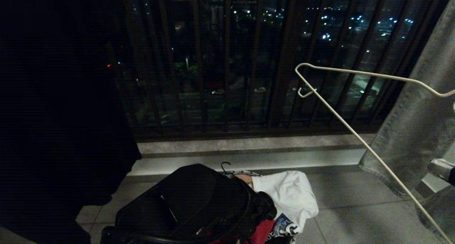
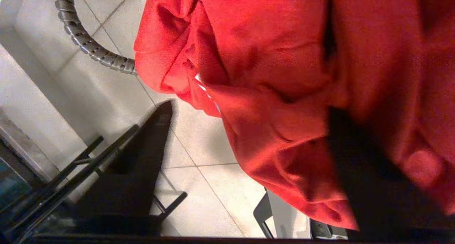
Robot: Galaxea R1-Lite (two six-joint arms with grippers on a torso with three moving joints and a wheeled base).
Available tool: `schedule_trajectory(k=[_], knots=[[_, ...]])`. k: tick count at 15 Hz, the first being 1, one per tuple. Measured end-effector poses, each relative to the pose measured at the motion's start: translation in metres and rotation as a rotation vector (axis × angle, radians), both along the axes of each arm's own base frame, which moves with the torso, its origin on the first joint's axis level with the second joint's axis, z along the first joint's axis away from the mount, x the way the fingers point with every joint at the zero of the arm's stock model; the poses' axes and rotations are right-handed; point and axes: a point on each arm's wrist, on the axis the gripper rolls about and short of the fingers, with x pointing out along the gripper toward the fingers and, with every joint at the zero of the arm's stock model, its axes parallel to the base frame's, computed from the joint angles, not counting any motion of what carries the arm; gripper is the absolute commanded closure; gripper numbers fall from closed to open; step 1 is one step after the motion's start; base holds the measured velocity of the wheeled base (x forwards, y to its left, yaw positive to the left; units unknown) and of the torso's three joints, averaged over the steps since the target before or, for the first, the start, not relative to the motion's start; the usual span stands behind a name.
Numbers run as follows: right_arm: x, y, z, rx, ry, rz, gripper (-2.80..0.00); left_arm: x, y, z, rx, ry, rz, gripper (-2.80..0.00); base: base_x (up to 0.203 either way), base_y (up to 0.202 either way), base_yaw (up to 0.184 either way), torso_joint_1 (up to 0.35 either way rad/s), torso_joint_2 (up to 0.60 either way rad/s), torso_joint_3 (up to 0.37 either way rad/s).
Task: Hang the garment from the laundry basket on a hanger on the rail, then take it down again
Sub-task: Pick up clothes from the basket
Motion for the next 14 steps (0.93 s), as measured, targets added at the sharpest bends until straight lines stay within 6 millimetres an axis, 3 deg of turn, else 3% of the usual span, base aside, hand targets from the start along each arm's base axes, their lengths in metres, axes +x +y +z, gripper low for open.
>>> schedule_trajectory(k=[9, 14], knots=[[0.0, 0.0, 0.0, 0.0, 0.001, 0.0, 0.0, 0.002, 0.004, 0.009, -0.019, -0.003, 0.02, 0.0, 0.0, 0.0, 0.0, 0.0, 0.0, 0.0], [0.0, 0.0, -0.001, 0.0, 0.002, 0.0, 0.0, 0.014, 0.022, 0.056, -0.069, -0.046, 0.083, 0.0, 0.0, 0.0, 0.0, 0.0, 0.0, 0.0]])
